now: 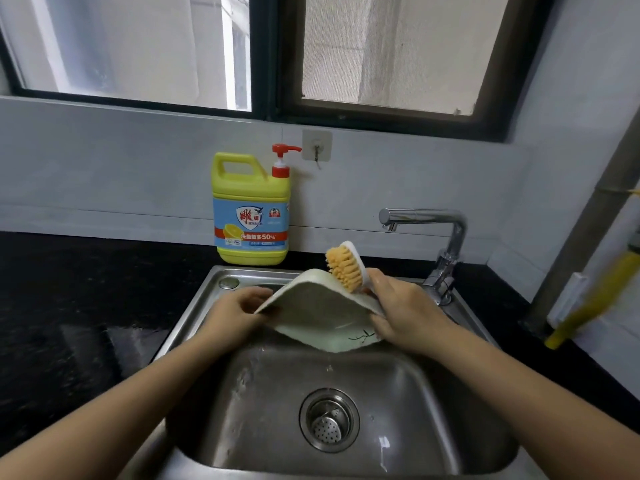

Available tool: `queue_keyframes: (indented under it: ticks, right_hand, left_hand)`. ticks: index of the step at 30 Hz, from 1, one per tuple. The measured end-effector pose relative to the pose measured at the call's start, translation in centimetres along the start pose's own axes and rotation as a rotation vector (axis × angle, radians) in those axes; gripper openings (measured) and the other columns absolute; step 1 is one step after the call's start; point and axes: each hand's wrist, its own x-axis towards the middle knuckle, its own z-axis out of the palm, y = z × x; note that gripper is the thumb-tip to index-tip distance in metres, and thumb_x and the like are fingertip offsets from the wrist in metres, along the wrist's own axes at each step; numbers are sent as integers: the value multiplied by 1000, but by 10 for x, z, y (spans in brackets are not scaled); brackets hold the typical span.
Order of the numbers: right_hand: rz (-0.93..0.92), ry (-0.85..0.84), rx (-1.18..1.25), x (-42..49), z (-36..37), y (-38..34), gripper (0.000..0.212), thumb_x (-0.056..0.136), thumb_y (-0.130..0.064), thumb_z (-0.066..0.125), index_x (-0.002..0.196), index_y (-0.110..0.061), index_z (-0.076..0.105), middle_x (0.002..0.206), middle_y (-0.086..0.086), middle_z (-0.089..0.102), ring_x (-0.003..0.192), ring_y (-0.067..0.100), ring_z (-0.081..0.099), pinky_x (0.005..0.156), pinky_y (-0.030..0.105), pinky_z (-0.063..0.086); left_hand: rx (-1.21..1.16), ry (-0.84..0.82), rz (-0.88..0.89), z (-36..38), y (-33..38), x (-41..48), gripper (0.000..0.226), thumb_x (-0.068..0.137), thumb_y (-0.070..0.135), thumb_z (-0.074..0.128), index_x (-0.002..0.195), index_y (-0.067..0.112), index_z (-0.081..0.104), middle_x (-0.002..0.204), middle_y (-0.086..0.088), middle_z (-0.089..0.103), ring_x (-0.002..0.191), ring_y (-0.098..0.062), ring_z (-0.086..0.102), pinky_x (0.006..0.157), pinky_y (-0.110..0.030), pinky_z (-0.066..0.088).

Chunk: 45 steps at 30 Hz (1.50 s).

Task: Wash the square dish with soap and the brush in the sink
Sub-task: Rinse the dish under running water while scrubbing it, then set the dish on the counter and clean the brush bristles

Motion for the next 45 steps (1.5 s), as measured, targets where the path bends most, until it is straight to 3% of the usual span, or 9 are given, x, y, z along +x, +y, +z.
queue_keyframes:
  ticks: [8,16,23,26,28,36,39,42,45]
  right_hand:
    - [-135,33,-69,12,-8,-1,52,71,-13,64,117,-13,39,77,8,64,51,19,56,38,29,47]
    - [-122,42,-14,17,-1,-4,42,77,-20,56,116,-14,42,80,5,66,53,14,55,44,16,36]
    - [228,45,337,22,0,-13,55,74,-16,75,121,-21,47,97,-14,57,82,14,63,68,30,54]
    - [466,175,515,16,14,-19,62,67,-12,81,111,-28,41,92,-14,55,75,2,54,63,16,46]
    - [598,254,653,10,28,-23,59,65,-16,83,106,-25,42,89,-5,59,74,11,59,65,28,51]
    - [768,318,1044,16,59,-43,45,77,-10,73,114,-18,49,89,4,62,70,11,60,54,19,45]
    - [828,302,1219,24,69,-53,37,81,-6,69,111,-20,52,71,3,59,41,3,47,38,18,37]
    - [915,383,1360,35,76,-64,21,82,-9,68,95,-14,53,59,3,50,36,7,38,34,20,31]
    - [965,478,1373,52,79,-78,15,83,-13,68,90,-12,55,58,1,52,36,5,42,35,19,33]
  left_hand:
    - [464,73,476,-8,30,-14,58,88,16,61,140,28,40,138,6,45,124,-5,36,100,-21,27]
    - [484,100,512,-8,22,-13,51,82,-1,55,131,11,52,126,-9,61,116,-27,57,97,-39,46]
    - [591,270,686,-22,20,-15,39,75,17,49,106,0,66,93,-15,73,81,-31,72,70,-43,57]
    - [609,274,763,-30,23,-16,38,77,25,46,107,7,60,88,-14,73,75,-29,72,65,-37,58]
    - [622,279,823,-36,24,-15,35,78,29,48,109,12,51,87,-14,73,74,-28,71,64,-35,58]
    - [677,350,975,-55,20,-14,47,96,52,32,111,10,50,91,-15,73,79,-26,72,69,-32,58]
    - [627,396,865,-61,15,-16,35,97,38,36,112,11,52,92,-15,73,79,-28,72,69,-32,57]
    - [453,414,569,-64,13,-17,29,88,15,50,112,6,64,97,-13,71,87,-30,68,77,-29,51]
    - [315,357,242,-69,13,-13,13,94,13,48,88,16,59,78,3,60,78,-19,56,62,-26,38]
